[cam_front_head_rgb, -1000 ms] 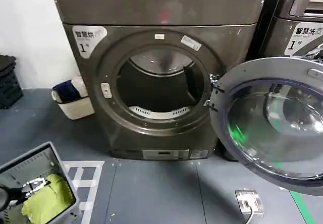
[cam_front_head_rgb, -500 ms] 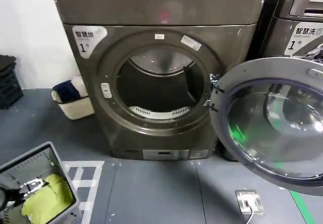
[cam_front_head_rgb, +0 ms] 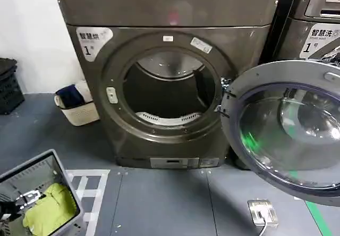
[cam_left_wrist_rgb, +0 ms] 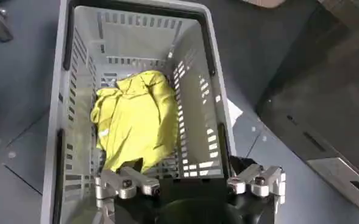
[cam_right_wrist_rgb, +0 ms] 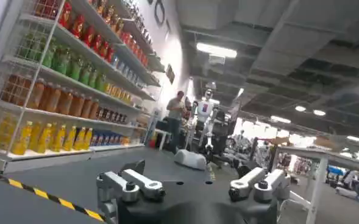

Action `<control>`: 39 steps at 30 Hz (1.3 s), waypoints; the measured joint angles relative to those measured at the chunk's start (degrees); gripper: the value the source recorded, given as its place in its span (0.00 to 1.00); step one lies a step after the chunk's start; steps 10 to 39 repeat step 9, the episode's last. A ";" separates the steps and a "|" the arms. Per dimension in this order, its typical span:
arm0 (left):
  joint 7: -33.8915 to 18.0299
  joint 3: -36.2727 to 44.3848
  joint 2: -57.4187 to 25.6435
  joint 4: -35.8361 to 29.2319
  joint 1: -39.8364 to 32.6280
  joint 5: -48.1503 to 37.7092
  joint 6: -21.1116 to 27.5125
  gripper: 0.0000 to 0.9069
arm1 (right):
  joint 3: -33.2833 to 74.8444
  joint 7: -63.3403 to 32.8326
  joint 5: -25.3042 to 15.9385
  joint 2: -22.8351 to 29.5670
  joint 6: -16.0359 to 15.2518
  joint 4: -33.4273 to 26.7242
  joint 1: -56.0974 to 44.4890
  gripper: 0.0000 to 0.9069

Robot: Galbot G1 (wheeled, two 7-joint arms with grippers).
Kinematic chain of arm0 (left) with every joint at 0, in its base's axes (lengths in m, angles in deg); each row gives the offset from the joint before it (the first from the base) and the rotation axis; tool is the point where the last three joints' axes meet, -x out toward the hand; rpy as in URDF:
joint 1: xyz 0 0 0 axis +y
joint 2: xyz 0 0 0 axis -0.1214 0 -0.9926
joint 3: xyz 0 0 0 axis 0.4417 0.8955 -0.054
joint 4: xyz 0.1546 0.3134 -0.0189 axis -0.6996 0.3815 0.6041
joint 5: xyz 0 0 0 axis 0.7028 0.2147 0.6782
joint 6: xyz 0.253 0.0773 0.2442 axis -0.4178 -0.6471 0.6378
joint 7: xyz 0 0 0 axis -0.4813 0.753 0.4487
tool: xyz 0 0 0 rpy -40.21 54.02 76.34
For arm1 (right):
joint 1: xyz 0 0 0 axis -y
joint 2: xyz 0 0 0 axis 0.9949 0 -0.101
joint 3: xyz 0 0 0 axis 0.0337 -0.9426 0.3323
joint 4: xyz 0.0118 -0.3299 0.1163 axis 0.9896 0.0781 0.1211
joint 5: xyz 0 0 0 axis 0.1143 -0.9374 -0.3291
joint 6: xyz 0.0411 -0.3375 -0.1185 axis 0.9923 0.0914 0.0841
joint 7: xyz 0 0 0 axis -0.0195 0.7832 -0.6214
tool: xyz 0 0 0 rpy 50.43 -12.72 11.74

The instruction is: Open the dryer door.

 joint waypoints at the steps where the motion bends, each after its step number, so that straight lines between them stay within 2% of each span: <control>1: 0.00 0.00 0.00 0.02 -0.03 0.00 0.00 1.00 | 0.00 0.01 -0.02 0.00 -0.01 0.01 0.00 1.00; 39: -0.02 0.29 -0.06 0.13 -0.35 0.11 0.00 1.00 | -0.04 0.12 -0.03 0.06 0.01 -0.01 -0.08 1.00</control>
